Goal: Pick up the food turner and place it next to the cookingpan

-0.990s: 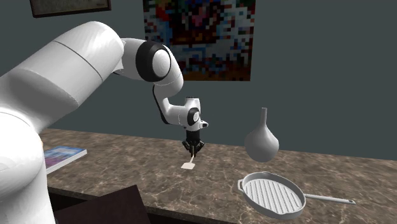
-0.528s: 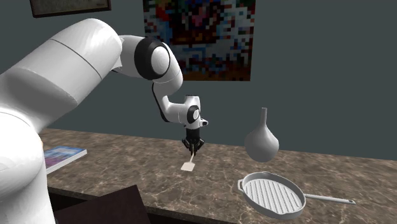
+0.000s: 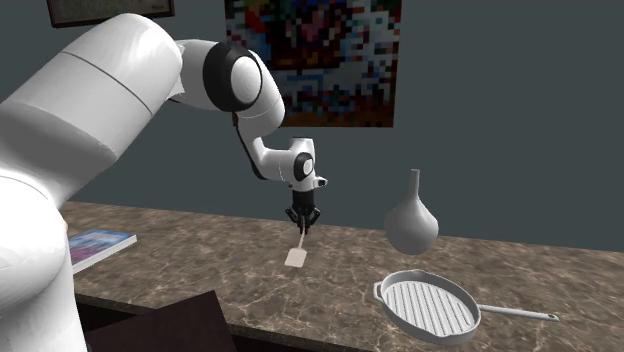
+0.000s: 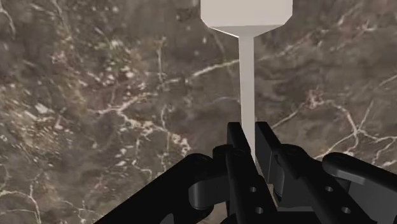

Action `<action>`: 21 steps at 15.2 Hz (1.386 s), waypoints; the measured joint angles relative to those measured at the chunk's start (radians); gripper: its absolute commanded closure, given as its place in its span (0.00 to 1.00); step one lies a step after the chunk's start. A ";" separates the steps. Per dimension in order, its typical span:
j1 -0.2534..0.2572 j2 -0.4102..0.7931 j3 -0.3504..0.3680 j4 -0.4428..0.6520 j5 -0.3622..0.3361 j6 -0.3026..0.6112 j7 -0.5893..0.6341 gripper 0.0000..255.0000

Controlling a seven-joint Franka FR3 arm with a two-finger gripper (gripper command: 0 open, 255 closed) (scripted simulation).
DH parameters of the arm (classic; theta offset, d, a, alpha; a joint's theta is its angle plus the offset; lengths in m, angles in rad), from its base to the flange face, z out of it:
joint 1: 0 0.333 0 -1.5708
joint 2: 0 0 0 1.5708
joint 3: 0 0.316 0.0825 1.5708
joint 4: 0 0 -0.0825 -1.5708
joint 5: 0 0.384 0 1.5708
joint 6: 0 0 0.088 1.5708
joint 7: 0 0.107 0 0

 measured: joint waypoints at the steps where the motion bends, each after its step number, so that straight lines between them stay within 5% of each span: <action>1: -0.001 -0.010 0.002 -0.001 0.002 -0.009 0.000 1.00; 10: -0.019 -0.099 0.018 -0.028 0.021 -0.071 -0.016 1.00; 21: -0.189 -0.410 0.035 -0.530 0.090 0.125 -0.171 1.00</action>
